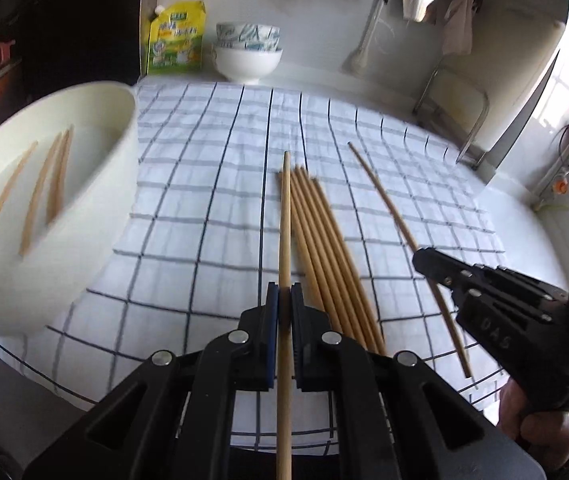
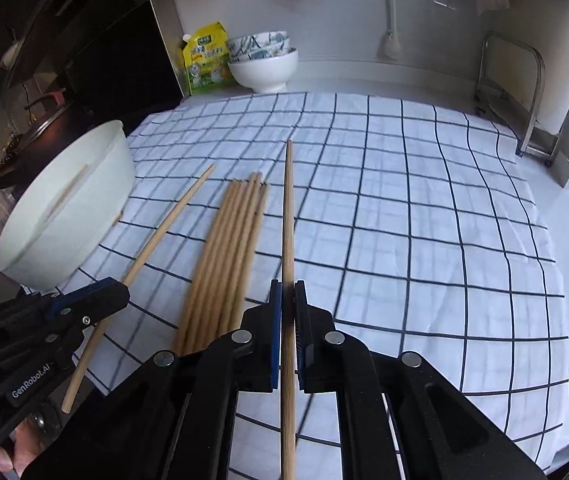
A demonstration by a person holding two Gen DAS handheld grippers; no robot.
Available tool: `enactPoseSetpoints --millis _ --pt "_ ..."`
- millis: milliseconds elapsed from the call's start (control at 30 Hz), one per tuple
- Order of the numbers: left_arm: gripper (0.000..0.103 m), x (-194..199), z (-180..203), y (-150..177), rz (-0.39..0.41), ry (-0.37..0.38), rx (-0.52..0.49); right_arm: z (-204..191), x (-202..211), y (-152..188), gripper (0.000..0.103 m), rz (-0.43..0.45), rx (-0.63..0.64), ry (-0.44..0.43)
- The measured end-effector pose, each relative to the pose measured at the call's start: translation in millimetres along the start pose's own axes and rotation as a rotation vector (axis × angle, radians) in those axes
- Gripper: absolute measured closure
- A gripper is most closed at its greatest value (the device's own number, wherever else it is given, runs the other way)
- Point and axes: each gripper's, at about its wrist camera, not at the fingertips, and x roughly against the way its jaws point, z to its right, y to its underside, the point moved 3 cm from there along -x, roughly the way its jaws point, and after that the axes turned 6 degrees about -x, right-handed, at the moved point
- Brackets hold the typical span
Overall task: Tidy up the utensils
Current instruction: 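Carry the left tool's chopstick over the basin while the right tool carries its own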
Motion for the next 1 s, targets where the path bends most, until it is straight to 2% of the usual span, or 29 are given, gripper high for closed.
enactPoseSetpoints --millis 167,367,533,767,867,1000 --pt "0.096 22.5 -14.4 -14.1 0.047 0.027 0.024 -12.9 12.5 -13.1 0.097 0.037 -0.047 -0.05" --pt "0.096 58.3 -59.1 -31.5 0.138 0.017 0.085 -52.3 23.4 -41.7 0.097 0.084 -0.039 -0.12" --pt "0.096 86.7 -124.8 -39.8 0.203 -0.064 0.156 -106.5 15.6 -69.4 0.097 0.091 0.006 -0.181" --pt "0.096 97.9 -214.3 -33.0 0.218 -0.178 0.251 -207.8 -20.7 -94.5 0.097 0.038 0.123 -0.249" --pt "0.096 92.5 -240.7 -30.1 0.204 -0.194 0.282 -243.4 -40.4 -99.3 0.097 0.001 0.162 -0.273" --pt "0.096 81.6 -257.6 -28.0 0.181 -0.198 0.294 -278.0 -66.4 -99.0 0.097 -0.051 0.208 -0.274"
